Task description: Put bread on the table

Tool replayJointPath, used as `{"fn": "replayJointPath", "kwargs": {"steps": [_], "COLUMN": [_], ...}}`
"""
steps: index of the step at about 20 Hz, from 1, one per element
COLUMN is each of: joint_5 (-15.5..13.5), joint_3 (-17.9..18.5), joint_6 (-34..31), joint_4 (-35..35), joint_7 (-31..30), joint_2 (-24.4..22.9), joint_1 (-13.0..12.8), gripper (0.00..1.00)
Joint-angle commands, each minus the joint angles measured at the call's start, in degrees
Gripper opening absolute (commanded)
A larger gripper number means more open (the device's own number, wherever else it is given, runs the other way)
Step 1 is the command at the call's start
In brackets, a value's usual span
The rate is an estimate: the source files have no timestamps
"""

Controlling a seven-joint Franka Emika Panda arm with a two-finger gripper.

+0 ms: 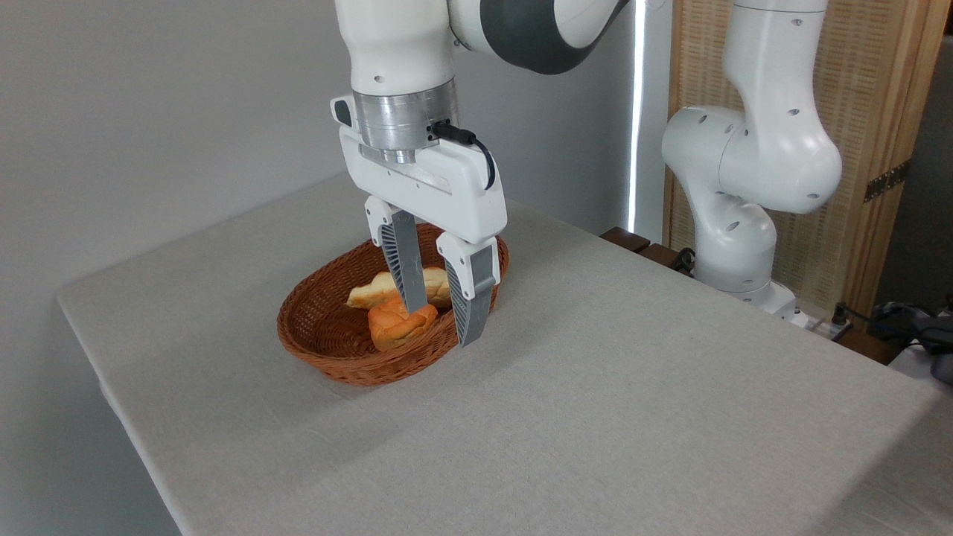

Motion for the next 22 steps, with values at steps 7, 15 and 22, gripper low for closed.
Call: {"fn": "replayJointPath", "kwargs": {"steps": [7, 15, 22], "joint_5": [-0.16, -0.16, -0.43], "joint_3": [0.6, 0.52, -0.19], "joint_6": [-0.82, -1.62, -1.88], "joint_4": [0.59, 0.33, 0.15], "joint_7": [-0.37, -0.46, -0.37], "joint_2": [0.11, 0.2, 0.81], "joint_1": [-0.61, -0.7, -1.32], "gripper": [1.0, 1.0, 1.0]}}
